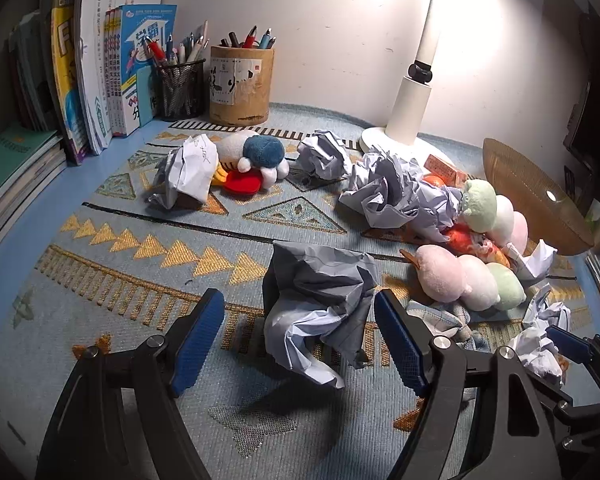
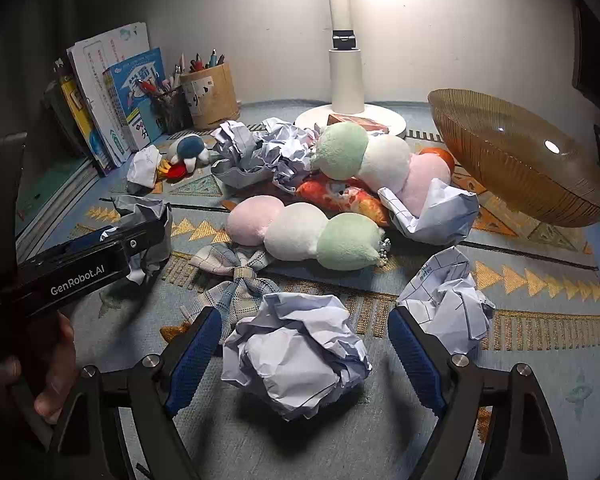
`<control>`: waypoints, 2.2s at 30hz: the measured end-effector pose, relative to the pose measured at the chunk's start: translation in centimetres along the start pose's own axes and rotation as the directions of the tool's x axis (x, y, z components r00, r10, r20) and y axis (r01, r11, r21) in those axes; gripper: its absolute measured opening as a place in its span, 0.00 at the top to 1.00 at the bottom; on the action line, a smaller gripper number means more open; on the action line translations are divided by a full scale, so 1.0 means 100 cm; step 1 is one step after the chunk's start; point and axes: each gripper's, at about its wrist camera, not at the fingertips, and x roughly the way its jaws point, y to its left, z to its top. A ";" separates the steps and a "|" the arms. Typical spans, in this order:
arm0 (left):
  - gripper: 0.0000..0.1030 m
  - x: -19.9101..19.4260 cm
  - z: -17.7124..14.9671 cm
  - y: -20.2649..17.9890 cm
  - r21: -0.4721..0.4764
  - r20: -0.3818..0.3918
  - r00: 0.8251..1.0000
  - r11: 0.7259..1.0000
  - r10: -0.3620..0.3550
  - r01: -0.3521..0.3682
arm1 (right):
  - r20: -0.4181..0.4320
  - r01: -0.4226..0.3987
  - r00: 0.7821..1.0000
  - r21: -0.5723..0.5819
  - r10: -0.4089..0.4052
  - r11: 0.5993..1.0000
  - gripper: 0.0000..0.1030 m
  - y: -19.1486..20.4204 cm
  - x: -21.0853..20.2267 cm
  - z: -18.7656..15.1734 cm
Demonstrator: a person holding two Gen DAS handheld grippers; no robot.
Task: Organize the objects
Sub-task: 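Grasp a crumpled paper ball with each gripper, then carry both paper balls over the amber glass bowl and open both grippers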
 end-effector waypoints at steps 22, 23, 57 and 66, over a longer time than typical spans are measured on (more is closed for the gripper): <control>0.55 -0.003 -0.002 -0.008 0.038 0.014 0.998 0.998 -0.056 0.056 | 0.004 0.027 1.000 -0.011 -0.027 1.000 0.40 -0.002 0.000 -0.002; 0.55 -0.003 -0.002 -0.008 0.038 0.015 0.998 0.998 -0.054 0.053 | -0.001 0.027 1.000 -0.008 -0.027 1.000 0.40 -0.003 0.001 -0.002; 0.52 0.056 0.105 -0.251 0.178 -0.049 0.922 0.905 -0.385 0.387 | 0.160 0.235 0.943 0.295 -0.291 0.926 0.32 -0.214 -0.054 0.089; 0.45 0.010 0.090 -0.212 0.156 0.025 0.935 0.925 -0.353 0.346 | 0.163 0.187 0.958 0.274 -0.237 0.943 0.32 -0.197 -0.073 0.070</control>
